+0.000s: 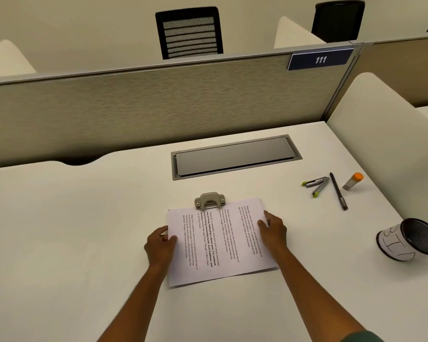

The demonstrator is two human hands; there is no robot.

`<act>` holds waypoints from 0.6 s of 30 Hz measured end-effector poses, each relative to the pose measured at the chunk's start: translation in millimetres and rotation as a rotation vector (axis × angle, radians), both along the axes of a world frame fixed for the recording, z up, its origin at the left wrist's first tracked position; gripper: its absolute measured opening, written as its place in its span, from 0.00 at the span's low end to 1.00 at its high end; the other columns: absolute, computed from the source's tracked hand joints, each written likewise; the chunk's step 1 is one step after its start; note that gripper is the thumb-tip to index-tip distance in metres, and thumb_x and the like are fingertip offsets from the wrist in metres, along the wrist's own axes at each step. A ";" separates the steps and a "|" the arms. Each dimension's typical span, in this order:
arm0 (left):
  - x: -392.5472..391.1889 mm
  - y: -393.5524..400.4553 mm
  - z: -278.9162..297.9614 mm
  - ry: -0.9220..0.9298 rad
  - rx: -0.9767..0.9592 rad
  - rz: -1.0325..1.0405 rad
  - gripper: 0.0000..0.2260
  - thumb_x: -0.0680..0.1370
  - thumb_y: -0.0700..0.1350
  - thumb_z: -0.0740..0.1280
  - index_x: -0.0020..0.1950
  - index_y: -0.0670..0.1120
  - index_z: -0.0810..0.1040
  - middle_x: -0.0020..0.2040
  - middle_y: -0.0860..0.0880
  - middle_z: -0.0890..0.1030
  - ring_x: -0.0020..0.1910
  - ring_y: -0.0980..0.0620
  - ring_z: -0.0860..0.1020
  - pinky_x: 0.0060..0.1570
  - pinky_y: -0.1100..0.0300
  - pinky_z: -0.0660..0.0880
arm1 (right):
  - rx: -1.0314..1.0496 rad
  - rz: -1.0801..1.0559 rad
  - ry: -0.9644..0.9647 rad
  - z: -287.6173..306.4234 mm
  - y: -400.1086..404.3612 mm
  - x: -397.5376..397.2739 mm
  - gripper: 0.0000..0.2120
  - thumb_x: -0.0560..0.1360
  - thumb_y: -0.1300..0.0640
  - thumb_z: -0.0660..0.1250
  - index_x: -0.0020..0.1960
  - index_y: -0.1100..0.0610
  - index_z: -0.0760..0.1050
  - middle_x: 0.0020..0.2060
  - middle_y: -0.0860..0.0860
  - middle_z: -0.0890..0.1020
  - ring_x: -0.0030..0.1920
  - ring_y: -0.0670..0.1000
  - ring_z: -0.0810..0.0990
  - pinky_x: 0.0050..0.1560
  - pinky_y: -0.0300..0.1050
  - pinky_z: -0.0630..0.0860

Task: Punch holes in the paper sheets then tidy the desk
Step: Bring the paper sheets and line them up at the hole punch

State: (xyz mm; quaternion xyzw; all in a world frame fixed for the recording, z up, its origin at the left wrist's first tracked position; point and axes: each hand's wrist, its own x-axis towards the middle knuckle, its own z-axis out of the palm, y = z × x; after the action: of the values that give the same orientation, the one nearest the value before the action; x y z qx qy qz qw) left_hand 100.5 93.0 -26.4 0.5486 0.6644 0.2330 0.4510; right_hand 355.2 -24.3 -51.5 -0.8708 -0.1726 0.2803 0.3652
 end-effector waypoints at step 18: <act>2.1 5.5 -0.9 0.054 0.024 0.004 0.17 0.75 0.36 0.69 0.63 0.41 0.78 0.58 0.40 0.81 0.53 0.41 0.80 0.59 0.48 0.76 | -0.019 0.021 -0.032 -1.2 7.2 2.3 0.21 0.79 0.58 0.63 0.72 0.60 0.68 0.66 0.58 0.75 0.65 0.59 0.75 0.66 0.53 0.72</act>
State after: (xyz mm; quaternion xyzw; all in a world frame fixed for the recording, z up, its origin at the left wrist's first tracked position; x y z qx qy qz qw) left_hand 102.6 98.5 -27.3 0.5588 0.6746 0.2266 0.4258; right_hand 357.5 -17.1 -52.7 -0.8768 -0.1850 0.2718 0.3509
